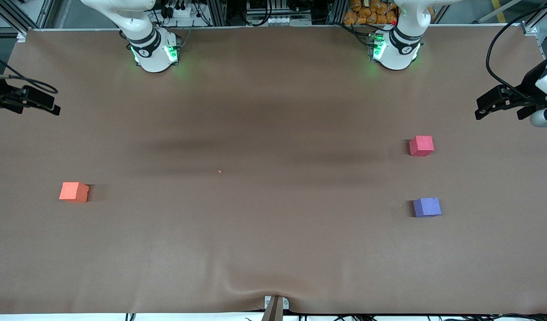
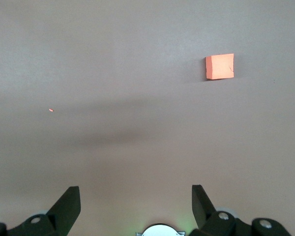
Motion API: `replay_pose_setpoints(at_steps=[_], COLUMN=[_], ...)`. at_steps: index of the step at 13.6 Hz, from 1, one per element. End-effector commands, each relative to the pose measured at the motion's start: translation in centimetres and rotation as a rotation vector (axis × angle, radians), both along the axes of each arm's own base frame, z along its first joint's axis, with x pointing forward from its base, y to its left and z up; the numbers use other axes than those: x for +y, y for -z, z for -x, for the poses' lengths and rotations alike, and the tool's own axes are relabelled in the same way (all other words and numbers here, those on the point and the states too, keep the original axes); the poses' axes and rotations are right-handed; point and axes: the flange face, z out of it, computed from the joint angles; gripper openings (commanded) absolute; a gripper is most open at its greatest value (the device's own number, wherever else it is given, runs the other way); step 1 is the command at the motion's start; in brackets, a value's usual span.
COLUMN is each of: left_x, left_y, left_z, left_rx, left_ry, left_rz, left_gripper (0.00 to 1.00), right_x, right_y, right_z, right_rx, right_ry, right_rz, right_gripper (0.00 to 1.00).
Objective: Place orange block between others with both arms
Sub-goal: 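Lower the right gripper over the orange cube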
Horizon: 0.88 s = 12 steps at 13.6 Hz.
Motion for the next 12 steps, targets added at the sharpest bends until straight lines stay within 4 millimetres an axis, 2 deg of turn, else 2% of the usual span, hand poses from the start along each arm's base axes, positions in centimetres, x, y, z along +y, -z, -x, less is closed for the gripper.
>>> replay_pose_setpoints(at_steps=[1,3,5,8,10,12], left_x=[0.3,0.1,0.1,-0.1,-0.2,-0.3], left_y=[-0.3,-0.2,-0.2,-0.4,-0.2,-0.1], left_z=[-0.1,0.1,0.2,0.2,0.1,0.1], left_rx=[0.003,0.014,0.019,0.017,0.019,0.020], left_ry=[-0.010,-0.054,-0.067,-0.067,-0.064,-0.062], left_rz=[-0.017,-0.017,-0.019,-0.020,-0.019,-0.019], left_gripper=[1.00,1.00,1.00,1.00,1.00,1.00], right_x=[-0.7,-0.8,-1.1,-3.4,-5.0,-9.1], right_y=[1.0,2.2,4.8,10.4,15.5,22.4], right_z=[0.1,-0.5,-1.9,-5.1,-7.3,-9.6], right_rx=[0.007,0.010,0.011,0.047,0.075,0.076], right_ry=[0.018,0.016,0.014,0.022,0.038,0.076], right_rz=[0.012,0.016,0.029,0.091,0.092,0.082], right_gripper=[1.00,1.00,1.00,1.00,1.00,1.00])
